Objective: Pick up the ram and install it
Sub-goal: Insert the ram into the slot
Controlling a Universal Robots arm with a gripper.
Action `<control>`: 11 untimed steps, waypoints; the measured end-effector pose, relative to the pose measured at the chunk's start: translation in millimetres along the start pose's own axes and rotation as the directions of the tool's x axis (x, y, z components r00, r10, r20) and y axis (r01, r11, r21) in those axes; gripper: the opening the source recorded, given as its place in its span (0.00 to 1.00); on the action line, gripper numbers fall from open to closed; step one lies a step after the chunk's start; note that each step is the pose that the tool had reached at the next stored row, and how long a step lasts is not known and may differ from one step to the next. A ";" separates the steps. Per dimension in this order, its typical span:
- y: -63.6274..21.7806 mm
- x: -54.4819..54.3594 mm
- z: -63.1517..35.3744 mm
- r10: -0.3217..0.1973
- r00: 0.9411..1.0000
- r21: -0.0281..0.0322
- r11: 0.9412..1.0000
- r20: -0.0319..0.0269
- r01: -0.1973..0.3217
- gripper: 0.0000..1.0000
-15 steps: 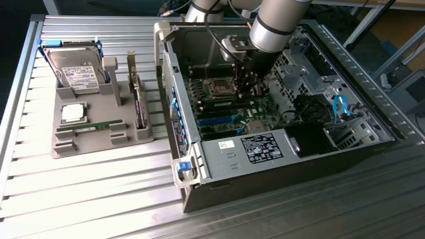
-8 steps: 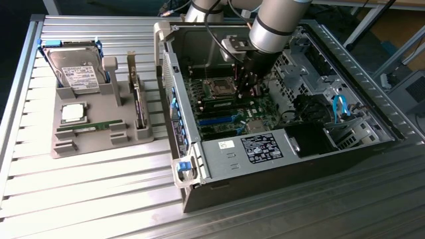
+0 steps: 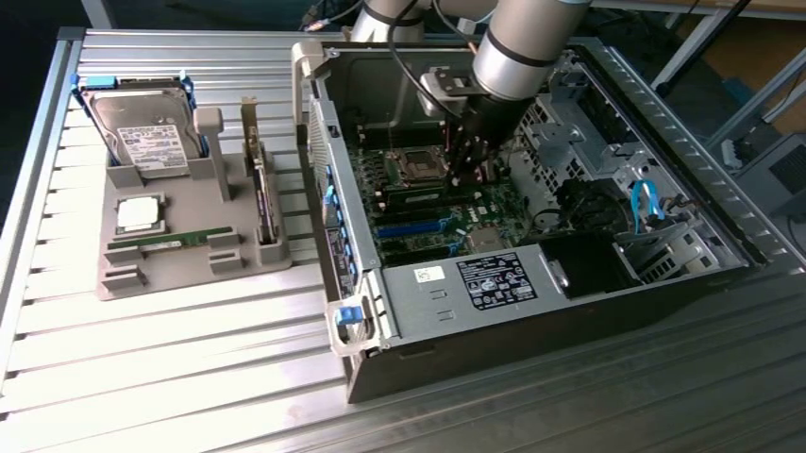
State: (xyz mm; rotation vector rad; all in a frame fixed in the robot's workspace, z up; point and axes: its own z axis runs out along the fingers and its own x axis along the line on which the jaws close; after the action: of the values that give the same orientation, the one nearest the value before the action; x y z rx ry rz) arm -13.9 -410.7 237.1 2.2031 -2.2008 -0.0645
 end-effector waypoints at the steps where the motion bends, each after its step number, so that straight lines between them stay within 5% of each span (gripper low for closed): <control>1: 0.0 0.0 -0.3 0.000 1.000 0.000 1.000 0.000 0.000 0.13; 11: -1.1 0.0 -3.7 0.000 1.000 -0.007 1.000 0.000 0.000 0.13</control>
State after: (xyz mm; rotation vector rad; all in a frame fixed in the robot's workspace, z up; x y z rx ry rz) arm -12.5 -410.8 240.7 2.1991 -2.1970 -0.0720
